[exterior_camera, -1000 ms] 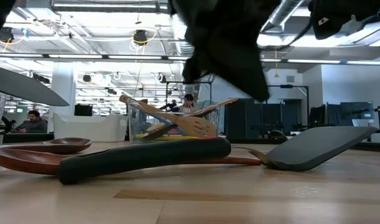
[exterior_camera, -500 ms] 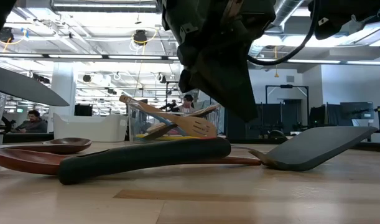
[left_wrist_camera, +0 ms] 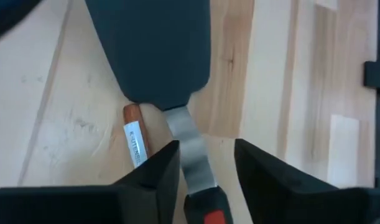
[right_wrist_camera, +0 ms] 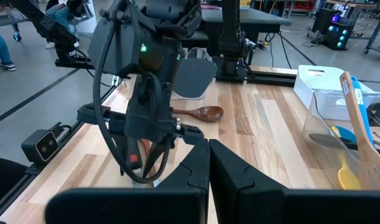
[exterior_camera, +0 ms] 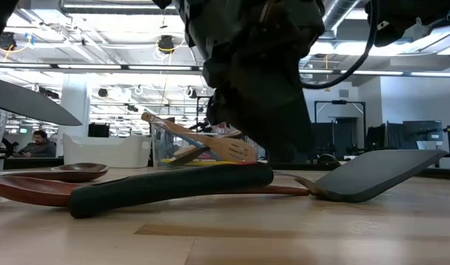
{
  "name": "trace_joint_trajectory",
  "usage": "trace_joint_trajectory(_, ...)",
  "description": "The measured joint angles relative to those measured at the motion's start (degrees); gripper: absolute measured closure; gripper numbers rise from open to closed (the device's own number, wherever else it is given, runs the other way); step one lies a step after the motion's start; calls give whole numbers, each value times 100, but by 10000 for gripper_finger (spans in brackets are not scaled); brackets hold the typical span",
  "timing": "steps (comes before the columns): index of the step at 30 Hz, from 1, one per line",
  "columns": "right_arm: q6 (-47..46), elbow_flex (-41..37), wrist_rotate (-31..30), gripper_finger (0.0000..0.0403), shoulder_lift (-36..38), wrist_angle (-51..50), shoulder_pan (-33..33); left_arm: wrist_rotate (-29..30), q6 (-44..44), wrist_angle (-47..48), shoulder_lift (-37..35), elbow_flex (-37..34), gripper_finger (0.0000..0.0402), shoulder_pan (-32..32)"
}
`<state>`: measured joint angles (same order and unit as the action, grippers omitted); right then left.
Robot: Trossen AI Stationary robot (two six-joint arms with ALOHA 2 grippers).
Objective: Pick & Place Kitchen Items
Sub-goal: Put the black slotted spatula into the bottom transparent bin
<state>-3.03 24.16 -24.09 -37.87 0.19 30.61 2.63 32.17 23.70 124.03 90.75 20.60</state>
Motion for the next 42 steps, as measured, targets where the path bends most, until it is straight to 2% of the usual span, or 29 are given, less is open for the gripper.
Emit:
trace_joint_trajectory(9, -2, 0, 2, 403, 0, -1, 1, 66, 108, -121, 66, -60, 219, -37)
trace_joint_trajectory(31, -2, 0, 3, 403, -2, 10, 0, -47, 457, -97, 461, -25, 215, -20)
trace_joint_trajectory(36, -2, 0, 4, 403, 0, 17, 2, 15, 430, -106, 433, -34, 229, -15)
trace_joint_trajectory(42, -2, 0, 2, 403, 0, 15, 2, 124, 452, -116, 448, -38, 284, -16)
